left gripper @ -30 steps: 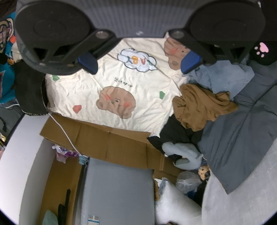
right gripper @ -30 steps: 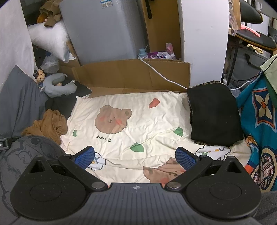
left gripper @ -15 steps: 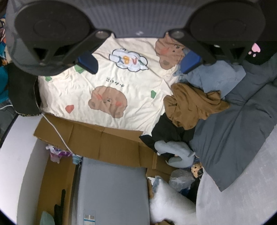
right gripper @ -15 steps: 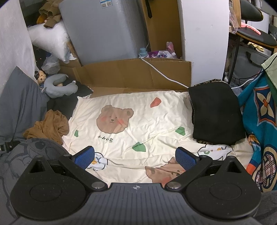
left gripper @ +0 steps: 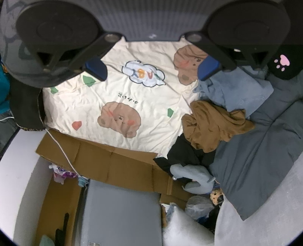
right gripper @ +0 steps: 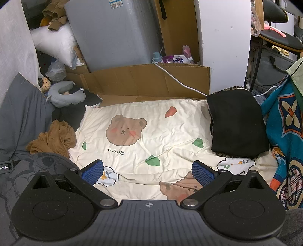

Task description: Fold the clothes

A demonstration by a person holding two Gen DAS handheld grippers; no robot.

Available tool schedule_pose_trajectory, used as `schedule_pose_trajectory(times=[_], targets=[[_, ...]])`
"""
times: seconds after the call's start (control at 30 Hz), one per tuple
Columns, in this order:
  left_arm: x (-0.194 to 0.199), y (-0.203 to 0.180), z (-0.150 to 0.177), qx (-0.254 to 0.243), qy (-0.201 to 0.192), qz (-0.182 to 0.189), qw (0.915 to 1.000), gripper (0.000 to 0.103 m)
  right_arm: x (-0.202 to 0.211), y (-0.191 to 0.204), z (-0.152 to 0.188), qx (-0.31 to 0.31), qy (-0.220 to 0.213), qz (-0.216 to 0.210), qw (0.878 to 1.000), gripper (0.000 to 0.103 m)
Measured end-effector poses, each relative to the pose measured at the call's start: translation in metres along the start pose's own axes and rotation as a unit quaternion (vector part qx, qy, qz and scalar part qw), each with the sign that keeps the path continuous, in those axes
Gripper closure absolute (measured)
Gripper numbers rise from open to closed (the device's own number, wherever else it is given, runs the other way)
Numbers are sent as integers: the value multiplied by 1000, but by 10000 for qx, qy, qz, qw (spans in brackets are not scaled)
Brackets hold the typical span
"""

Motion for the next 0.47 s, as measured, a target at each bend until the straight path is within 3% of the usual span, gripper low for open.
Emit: schedule_pose_trajectory(times=[0.47], targets=[[-2,-7,4,-34,100,84,9999,1,-1,-2,2,-19,32,18,10000,1]])
Point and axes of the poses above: each gripper's, at about its wrist camera, not at the fingertips, and x roughly against the way its jaws point, y to its left, z to its underside, the point moved 10 cm from there along -x, roughly the way its jaws point, and after that the axes turned 13 degrees about x, right-handed, at the moved point
